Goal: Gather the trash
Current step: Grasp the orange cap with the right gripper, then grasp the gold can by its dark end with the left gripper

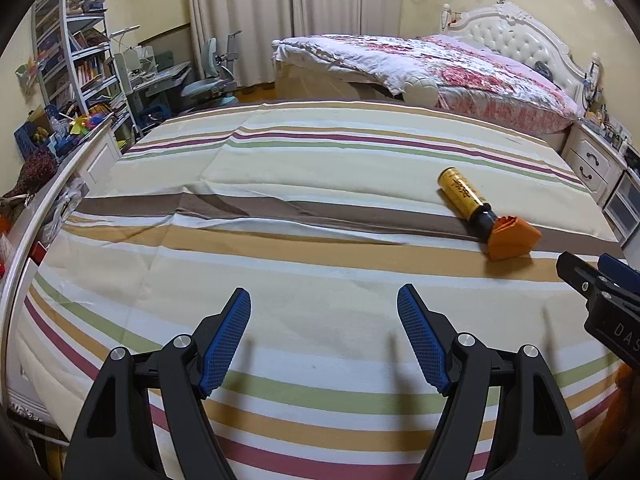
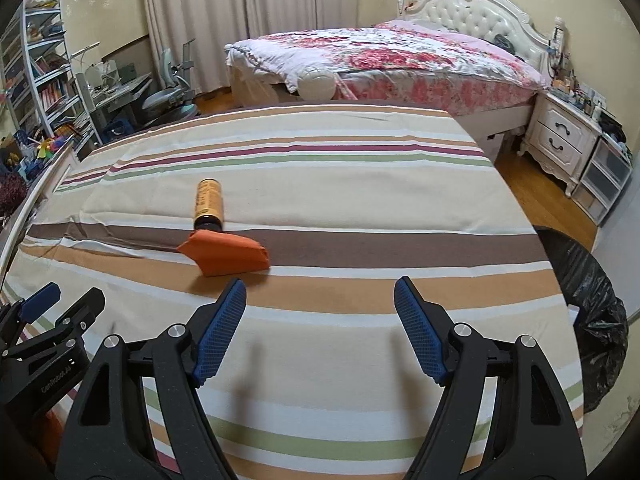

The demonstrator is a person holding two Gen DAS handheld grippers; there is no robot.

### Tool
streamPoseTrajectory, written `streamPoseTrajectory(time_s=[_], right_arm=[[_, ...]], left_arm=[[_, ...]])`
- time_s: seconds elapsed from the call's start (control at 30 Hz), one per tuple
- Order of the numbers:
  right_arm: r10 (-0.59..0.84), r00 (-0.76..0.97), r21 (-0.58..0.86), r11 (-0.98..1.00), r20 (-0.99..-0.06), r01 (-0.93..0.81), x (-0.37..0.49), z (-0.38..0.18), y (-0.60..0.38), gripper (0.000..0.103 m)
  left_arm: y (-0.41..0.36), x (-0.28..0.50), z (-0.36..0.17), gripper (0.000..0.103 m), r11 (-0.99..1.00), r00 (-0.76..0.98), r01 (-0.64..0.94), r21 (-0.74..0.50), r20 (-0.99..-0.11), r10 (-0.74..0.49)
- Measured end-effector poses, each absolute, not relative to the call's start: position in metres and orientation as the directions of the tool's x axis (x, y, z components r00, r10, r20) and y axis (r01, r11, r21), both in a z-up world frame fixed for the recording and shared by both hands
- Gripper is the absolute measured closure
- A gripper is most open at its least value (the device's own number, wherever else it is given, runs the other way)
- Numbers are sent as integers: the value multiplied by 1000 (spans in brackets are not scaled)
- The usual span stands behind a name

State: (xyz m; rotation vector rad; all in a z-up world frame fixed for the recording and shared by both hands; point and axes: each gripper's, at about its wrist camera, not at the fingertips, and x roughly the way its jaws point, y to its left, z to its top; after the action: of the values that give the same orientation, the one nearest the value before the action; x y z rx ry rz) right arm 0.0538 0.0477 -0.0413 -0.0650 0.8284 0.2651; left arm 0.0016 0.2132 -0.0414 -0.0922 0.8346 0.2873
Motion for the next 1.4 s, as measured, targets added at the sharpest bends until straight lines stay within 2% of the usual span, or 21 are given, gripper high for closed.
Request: streamPoseTrajectory(time_s=[0.23, 0.43, 0.47, 0.57, 1.1, 1.4], right_arm=[[239, 621, 52, 951, -747, -303, 61, -46, 82, 23], [209, 601, 15, 950, -772, -311, 76, -55, 98, 23], [209, 595, 16, 950, -776, -313, 77, -57, 98, 26], [206, 589, 17, 951, -782, -309, 78, -58, 93, 47], [97, 620, -15, 985, -779, -173, 118, -58, 15, 47], [81, 620, -31, 985, -780, -168, 142, -58, -9, 47]], left_arm=[[236, 0, -44, 29, 942, 623, -335, 5, -749, 225], [239, 2, -44, 29, 943, 629, -332, -12, -748, 212], [239, 2, -44, 29, 944, 629, -329, -11, -748, 211], [238, 3, -44, 29, 946, 632, -323, -9, -747, 209], [207, 27, -45, 29, 966, 652, -258, -19, -741, 159], [181, 48, -43, 29, 977, 669, -210, -30, -733, 121]])
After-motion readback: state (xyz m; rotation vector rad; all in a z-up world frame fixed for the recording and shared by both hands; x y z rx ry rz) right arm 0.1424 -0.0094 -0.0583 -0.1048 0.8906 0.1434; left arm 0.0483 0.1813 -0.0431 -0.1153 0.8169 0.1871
